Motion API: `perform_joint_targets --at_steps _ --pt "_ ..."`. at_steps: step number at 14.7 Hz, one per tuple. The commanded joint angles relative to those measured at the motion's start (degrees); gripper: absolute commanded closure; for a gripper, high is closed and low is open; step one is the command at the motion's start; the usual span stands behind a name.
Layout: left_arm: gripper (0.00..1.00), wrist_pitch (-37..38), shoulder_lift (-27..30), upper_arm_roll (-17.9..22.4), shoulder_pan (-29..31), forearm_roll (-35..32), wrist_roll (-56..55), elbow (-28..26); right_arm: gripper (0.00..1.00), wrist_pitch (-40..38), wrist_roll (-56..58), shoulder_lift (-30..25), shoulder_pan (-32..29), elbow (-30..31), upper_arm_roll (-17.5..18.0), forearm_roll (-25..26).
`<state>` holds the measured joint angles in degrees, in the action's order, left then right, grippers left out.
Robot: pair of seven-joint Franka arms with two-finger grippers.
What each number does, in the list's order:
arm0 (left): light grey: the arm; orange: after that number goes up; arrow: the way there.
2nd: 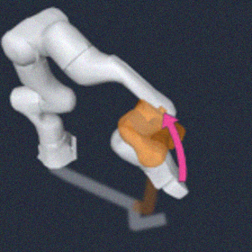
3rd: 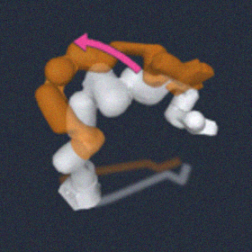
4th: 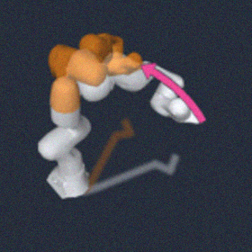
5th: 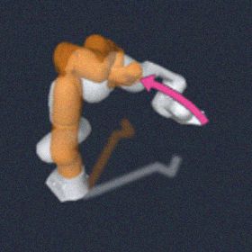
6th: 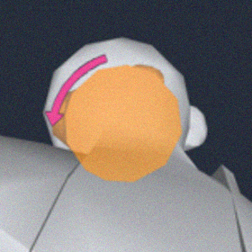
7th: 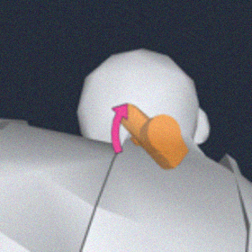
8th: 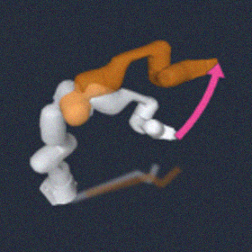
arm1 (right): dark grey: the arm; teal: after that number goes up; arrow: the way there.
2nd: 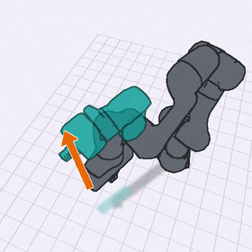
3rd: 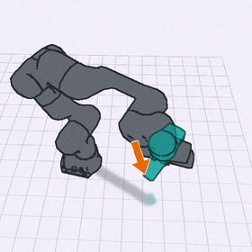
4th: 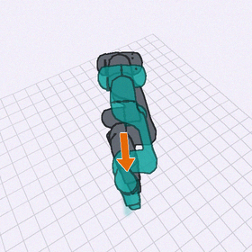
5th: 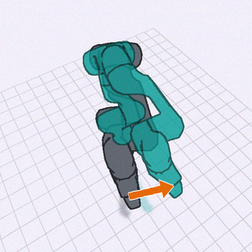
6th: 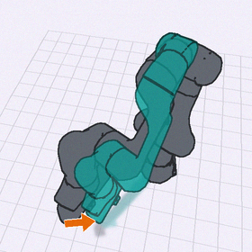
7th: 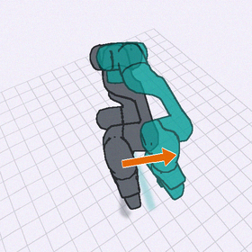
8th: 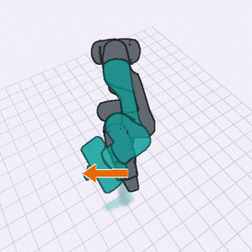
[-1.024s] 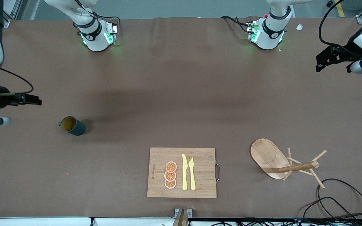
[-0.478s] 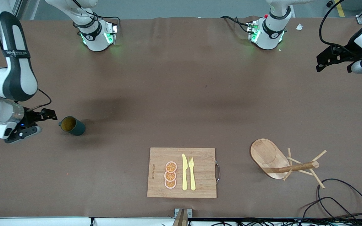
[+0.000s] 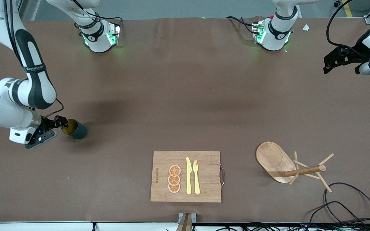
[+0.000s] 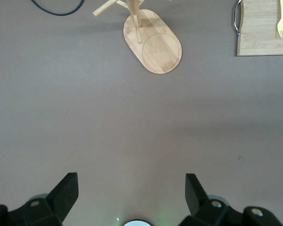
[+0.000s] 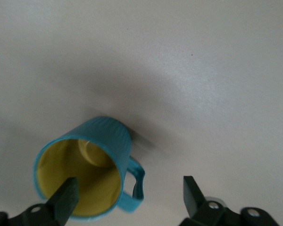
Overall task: Pass cup and hang on rack
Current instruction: 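Close the right gripper on the teal mug's rim, then lift the mug and carry it toward the table's middle with the right gripper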
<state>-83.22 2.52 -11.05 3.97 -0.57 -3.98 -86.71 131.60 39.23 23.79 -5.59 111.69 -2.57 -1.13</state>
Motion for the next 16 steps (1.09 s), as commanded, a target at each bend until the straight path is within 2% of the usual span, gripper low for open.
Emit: perform_joint_targets --at_steps 1,4,5,6,7,10,13,16 --pt "0.0 0.6 0.1 -0.3 0.7 0.1 1.1 0.7 0.27 2.8 1.5 1.3 -0.7 1.5 1.1 -0.6" --pt "0.0 0.6 0.1 -0.3 0.7 0.2 1.0 0.6 0.65 4.4 1.6 1.5 -0.6 2.5 1.3 -0.6" --pt "0.0 0.6 0.1 -0.3 0.6 0.2 0.8 0.6 0.82 4.4 1.6 1.5 -0.6 2.6 1.3 -0.6" --pt "0.0 0.6 0.1 -0.3 0.6 0.2 0.7 0.6 0.93 4.2 1.6 1.4 -0.6 2.6 1.3 -0.6" --pt "0.0 0.6 0.1 -0.3 0.6 0.1 0.7 0.6 1.0 3.8 1.5 1.3 -0.6 2.5 1.5 -0.6" --pt "0.0 0.6 0.2 -0.3 0.5 0.1 0.6 0.6 1.0 -1.2 -0.3 0.4 1.6 1.5 1.7 -0.8" --pt "0.0 0.6 0.2 -0.3 0.5 0.1 0.5 0.5 1.0 -6.1 -9.3 -2.6 5.8 1.1 1.7 -0.9" --pt "0.0 0.6 0.2 -0.4 0.5 0.1 0.6 0.5 1.0 -9.4 -20.6 -5.1 12.2 1.1 1.7 -3.8"
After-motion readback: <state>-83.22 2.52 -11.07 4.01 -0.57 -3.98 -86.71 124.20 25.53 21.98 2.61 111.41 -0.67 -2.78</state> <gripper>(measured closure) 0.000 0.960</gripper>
